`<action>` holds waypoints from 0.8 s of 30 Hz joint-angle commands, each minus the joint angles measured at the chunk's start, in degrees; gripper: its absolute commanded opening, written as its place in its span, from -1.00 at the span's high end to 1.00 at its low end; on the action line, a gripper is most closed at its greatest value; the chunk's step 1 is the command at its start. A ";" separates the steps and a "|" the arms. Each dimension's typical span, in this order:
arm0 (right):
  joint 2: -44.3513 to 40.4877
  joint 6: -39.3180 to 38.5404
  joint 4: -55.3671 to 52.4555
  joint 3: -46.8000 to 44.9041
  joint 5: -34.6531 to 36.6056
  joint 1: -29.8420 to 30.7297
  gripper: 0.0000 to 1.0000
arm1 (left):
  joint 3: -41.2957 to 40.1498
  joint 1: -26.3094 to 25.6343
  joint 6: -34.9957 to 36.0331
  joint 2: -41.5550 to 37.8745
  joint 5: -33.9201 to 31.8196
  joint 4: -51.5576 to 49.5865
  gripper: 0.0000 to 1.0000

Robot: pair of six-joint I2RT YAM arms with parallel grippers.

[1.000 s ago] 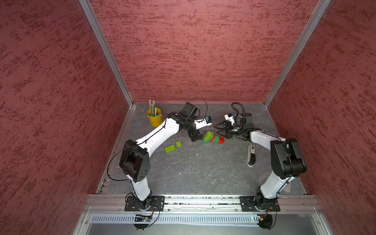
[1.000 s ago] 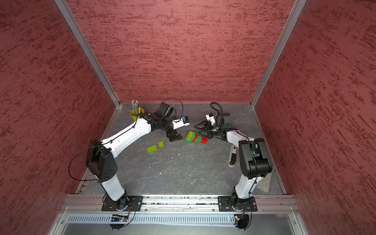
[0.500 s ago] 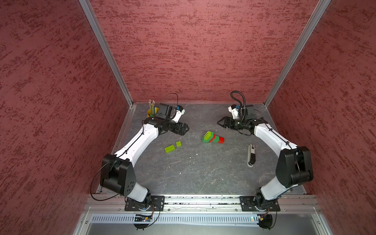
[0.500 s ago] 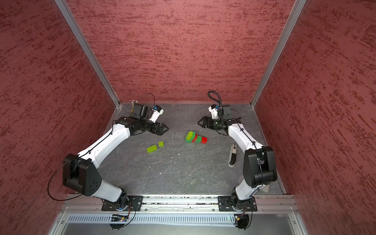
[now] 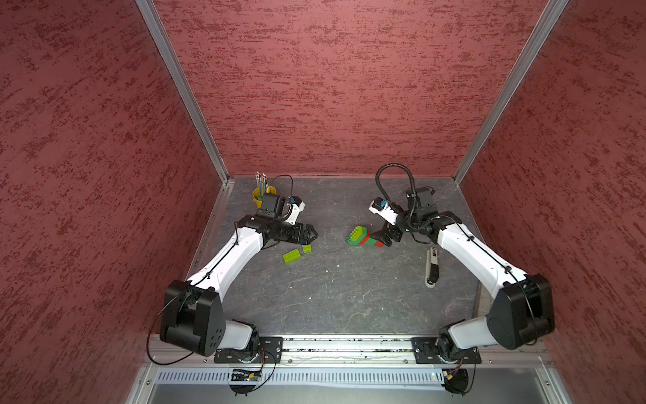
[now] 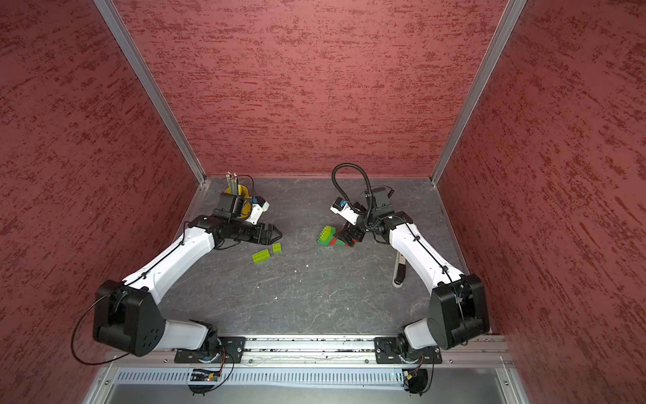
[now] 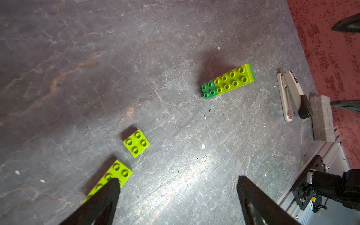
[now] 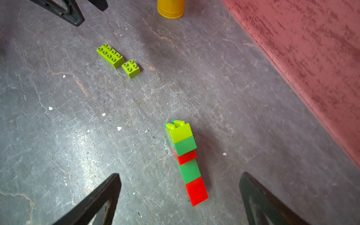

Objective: Assemble a spoon with lego
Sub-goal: Pick up the lego brick from the center of the board.

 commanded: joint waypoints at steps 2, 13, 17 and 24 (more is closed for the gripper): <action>4.57 -6.72 -3.25 2.34 -2.19 0.70 -0.90 | -3.47 0.04 -0.99 -1.74 2.31 3.50 -0.91; 10.88 -9.70 -8.88 7.41 0.09 2.27 -0.68 | -5.21 0.30 -0.43 -0.50 1.85 4.14 -0.91; 13.17 -9.40 -7.29 7.79 1.32 3.08 -0.65 | -5.24 0.41 -0.19 -0.45 1.59 3.81 -0.91; 20.62 -8.48 -6.33 13.71 2.35 4.26 -0.55 | -5.21 0.40 0.10 0.03 1.28 3.62 -0.91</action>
